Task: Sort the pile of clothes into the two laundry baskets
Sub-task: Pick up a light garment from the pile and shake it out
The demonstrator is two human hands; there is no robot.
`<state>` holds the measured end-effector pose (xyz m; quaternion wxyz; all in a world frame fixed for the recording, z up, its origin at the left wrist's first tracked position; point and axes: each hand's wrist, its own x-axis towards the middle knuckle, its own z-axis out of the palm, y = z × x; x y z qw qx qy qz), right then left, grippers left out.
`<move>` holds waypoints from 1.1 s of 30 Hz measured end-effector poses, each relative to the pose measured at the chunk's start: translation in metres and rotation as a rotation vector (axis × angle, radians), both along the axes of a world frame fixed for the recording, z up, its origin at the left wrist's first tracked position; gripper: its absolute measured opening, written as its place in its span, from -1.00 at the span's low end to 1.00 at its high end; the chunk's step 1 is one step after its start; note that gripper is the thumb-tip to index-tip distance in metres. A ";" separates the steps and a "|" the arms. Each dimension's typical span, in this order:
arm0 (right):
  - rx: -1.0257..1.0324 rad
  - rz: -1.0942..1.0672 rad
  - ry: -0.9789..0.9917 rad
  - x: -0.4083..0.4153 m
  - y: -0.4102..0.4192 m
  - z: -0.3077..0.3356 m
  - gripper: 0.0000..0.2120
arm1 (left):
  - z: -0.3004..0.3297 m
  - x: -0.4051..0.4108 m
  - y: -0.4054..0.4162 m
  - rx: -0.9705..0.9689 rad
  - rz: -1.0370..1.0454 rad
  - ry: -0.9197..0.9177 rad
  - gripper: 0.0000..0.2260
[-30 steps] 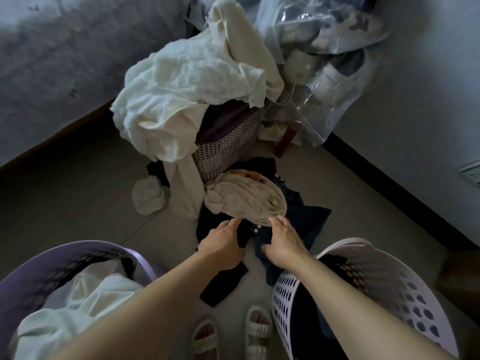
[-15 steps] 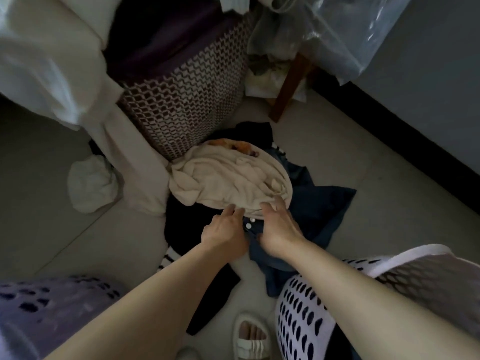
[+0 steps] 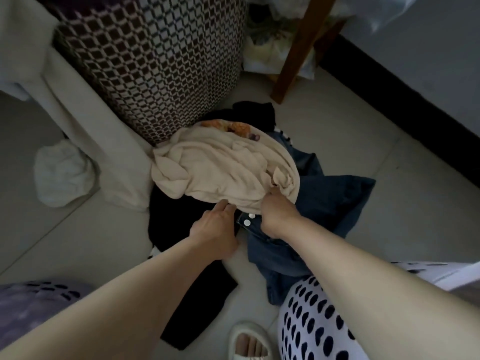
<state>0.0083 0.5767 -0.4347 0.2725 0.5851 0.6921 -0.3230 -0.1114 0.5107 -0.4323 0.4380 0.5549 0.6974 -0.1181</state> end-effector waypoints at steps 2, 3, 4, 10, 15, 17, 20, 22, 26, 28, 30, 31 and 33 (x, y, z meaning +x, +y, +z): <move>0.125 -0.024 0.069 -0.005 -0.006 0.018 -0.52 | 0.012 -0.005 0.002 0.005 0.018 0.008 -0.41; 0.206 -0.017 0.108 -0.007 -0.008 0.030 -0.61 | 0.020 -0.007 0.004 0.023 0.030 0.009 -0.39; 0.283 0.009 0.140 -0.010 -0.011 0.043 -0.69 | 0.031 -0.009 0.007 0.045 0.042 0.009 -0.37; 0.741 0.071 0.538 -0.038 -0.020 0.113 -0.79 | 0.093 -0.022 0.028 0.192 0.049 -0.005 -0.35; 0.814 0.077 0.649 -0.062 -0.005 0.180 -0.92 | 0.169 -0.037 0.043 0.411 0.222 0.111 -0.76; 0.809 0.048 0.659 -0.070 -0.001 0.205 -0.86 | 0.205 -0.045 0.046 0.467 0.271 0.170 -0.88; 0.678 -0.017 0.638 -0.082 0.002 0.246 -0.57 | 0.259 -0.065 0.047 0.527 0.417 0.178 -0.87; 0.537 -0.022 0.547 -0.087 0.002 0.265 -0.37 | 0.288 -0.079 0.048 0.569 0.495 0.161 -0.88; 0.309 -0.051 0.545 -0.112 0.000 0.301 -0.34 | 0.342 -0.105 0.044 0.619 0.603 0.137 -0.92; 0.246 -0.046 0.571 -0.129 0.002 0.313 -0.49 | 0.366 -0.117 0.038 0.659 0.652 0.111 -0.93; 0.199 0.001 0.549 -0.145 0.002 0.325 -0.72 | 0.389 -0.128 0.030 0.686 0.704 0.108 -0.91; 0.204 0.007 0.535 -0.153 0.001 0.333 -0.78 | 0.399 -0.136 0.023 0.694 0.726 0.135 -0.93; 0.270 -0.108 0.529 -0.163 0.001 0.344 -0.82 | 0.414 -0.149 0.012 0.683 0.759 0.230 -0.92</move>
